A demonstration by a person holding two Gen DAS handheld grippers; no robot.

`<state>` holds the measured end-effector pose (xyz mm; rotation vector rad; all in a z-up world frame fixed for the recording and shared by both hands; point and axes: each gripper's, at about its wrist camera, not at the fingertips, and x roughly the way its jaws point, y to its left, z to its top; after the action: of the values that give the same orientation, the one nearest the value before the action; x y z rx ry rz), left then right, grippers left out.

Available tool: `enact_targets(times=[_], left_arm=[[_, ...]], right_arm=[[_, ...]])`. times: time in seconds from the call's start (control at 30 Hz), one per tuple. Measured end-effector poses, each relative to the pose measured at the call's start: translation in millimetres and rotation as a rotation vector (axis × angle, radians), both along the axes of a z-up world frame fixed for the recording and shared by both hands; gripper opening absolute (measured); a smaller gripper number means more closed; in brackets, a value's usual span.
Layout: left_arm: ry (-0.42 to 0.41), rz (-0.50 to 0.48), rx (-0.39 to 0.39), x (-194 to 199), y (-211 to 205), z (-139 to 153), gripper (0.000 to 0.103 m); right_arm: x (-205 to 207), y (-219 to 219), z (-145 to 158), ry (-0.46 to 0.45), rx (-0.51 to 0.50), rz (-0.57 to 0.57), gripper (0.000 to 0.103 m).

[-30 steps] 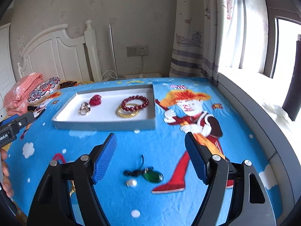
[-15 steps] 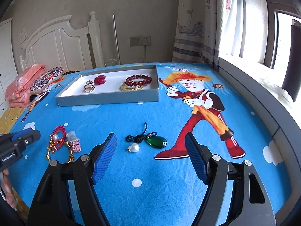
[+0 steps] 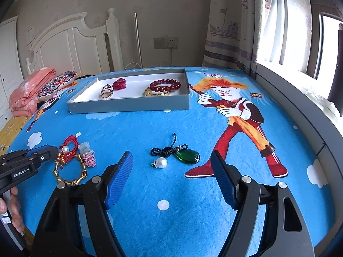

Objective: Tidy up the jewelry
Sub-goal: 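Grasp the red cord bracelet with the left tool while the right tool approaches the green pendant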

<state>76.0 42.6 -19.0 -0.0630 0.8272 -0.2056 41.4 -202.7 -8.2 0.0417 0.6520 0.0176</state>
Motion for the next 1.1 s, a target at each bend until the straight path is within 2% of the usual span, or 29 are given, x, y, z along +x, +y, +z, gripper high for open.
enact_targets(times=[0.1,0.33,0.57,0.67,0.97,1.03,1.07,1.1], left_arm=[[0.008,-0.013,0.01,5,-4,-1,0.025],[0.019,0.027,0.079,26,2,-5,0.025],[0.018,0.092,0.051,27,22,-4,0.025],[0.016,0.077,0.038,23,22,-4,0.025],[0.028,0.029,0.064,36,16,-5,0.025],[0.024,0.022,0.111,35,11,-6,0.02],[0.021,0.024,0.127,35,10,-7,0.012],[0.022,0.022,0.124,34,9,-7,0.01]], right_arm=[[0,1,0,0.0,-0.001,0.003,0.07],[0,1,-1,0.004,0.003,0.004,0.07],[1,2,-1,0.006,0.003,0.009,0.07],[1,1,-1,0.005,0.005,0.008,0.07],[1,-5,1,0.004,0.02,-0.017,0.07],[2,-9,1,0.007,0.023,-0.026,0.07],[3,-11,1,0.009,0.023,-0.032,0.07],[3,-12,1,0.012,0.023,-0.039,0.07]])
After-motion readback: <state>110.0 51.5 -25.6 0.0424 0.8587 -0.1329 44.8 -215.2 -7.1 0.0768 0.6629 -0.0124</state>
